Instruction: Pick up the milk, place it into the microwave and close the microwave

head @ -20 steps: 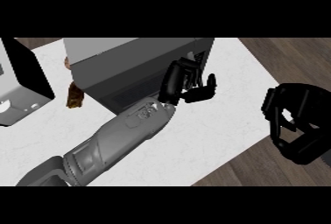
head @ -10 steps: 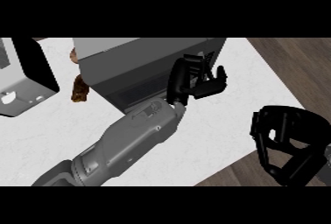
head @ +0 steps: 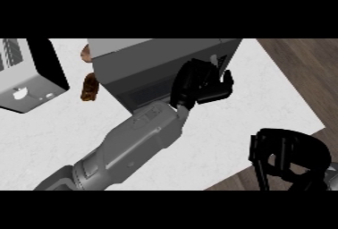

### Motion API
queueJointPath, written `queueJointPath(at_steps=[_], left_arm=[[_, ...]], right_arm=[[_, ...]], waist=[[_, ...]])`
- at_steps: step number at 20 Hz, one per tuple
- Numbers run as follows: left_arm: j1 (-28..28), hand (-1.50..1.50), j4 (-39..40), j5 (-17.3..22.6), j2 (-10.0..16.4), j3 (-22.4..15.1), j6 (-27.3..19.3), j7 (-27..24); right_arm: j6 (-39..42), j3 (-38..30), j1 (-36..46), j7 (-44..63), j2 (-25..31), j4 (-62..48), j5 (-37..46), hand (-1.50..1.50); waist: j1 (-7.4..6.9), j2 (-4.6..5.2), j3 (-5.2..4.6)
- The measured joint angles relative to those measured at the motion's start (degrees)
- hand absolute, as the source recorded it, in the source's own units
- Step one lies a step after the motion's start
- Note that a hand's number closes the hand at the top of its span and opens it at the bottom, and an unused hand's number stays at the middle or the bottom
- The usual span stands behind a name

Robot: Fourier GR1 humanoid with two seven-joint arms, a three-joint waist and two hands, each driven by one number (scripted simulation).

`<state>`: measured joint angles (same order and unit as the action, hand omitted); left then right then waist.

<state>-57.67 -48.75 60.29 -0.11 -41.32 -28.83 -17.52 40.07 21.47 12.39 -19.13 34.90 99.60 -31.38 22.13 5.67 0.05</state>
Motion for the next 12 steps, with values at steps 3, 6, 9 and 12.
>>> queueJointPath(at_steps=[3, 6, 9, 12], left_arm=[[0.5, 1.50, 0.3, 1.4, 0.0, -0.4, 3.4, -0.6], [1.2, 1.50, 0.7, 2.6, 0.0, -0.9, 6.6, -1.4], [1.7, 1.50, 1.3, 3.6, 0.0, -1.4, 9.4, -2.1], [2.0, 1.50, 2.0, 4.3, 0.0, -1.8, 11.9, -2.7]], right_arm=[[-0.8, 0.8, -1.8, -0.1, -0.6, 1.8, 0.3, 1.50], [-1.7, 1.8, -3.7, -0.2, -1.3, 3.5, 0.7, 1.50], [-3.1, 2.5, -5.3, -0.2, -2.0, 5.4, 1.5, 1.50], [-4.2, 3.4, -6.9, -0.1, -2.7, 7.4, 2.3, 1.50]], waist=[[-0.88, -0.22, -0.01], [-1.78, -0.44, -0.02], [-2.56, -0.74, -0.03], [-3.12, -0.90, -0.06]])
